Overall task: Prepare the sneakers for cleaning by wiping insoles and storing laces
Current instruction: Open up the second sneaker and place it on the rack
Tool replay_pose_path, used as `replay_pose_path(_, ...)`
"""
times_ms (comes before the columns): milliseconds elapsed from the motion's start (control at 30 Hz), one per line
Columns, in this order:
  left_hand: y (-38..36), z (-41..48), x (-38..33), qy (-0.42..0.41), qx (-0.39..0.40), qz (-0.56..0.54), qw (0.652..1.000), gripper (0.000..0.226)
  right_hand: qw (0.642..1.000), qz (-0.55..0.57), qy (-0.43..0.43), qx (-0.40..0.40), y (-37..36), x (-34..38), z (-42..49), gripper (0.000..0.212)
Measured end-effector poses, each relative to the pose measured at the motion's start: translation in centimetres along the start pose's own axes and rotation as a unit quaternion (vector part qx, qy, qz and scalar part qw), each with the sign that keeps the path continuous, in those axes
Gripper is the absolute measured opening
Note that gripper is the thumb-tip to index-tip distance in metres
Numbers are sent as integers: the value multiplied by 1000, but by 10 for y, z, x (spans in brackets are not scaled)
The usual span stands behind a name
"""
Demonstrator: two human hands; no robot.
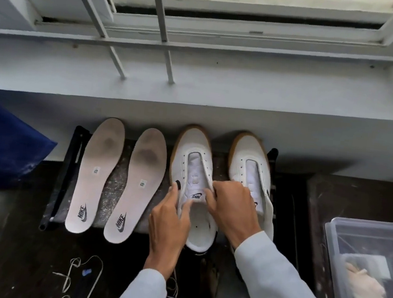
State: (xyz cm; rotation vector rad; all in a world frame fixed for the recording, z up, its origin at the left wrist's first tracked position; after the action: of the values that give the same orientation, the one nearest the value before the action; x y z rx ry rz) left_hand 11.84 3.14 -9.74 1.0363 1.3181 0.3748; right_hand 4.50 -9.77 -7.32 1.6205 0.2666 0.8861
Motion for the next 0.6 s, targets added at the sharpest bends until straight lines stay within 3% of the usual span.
replay_pose_path(167, 1, -5, -4, 2, 1, -37, 999, 49, 1000, -16, -2, -16, -8, -1, -1, 33)
replay_pose_path(600, -4, 4, 1, -33, 13, -41, 998, 46, 998, -30, -15, -45, -12, -5, -11, 31)
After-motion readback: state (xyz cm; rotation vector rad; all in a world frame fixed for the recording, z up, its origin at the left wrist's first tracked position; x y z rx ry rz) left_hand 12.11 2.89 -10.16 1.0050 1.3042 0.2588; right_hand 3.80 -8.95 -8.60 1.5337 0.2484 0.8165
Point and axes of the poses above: each hand's wrist, its own z-axis towards the middle knuckle, its own y-axis out of the back of the hand, x = y × z, the point moved 5 cm from there along z, towards the middle knuckle, and after that the axes turned 12 degrees about -x, right-handed, at the moved point
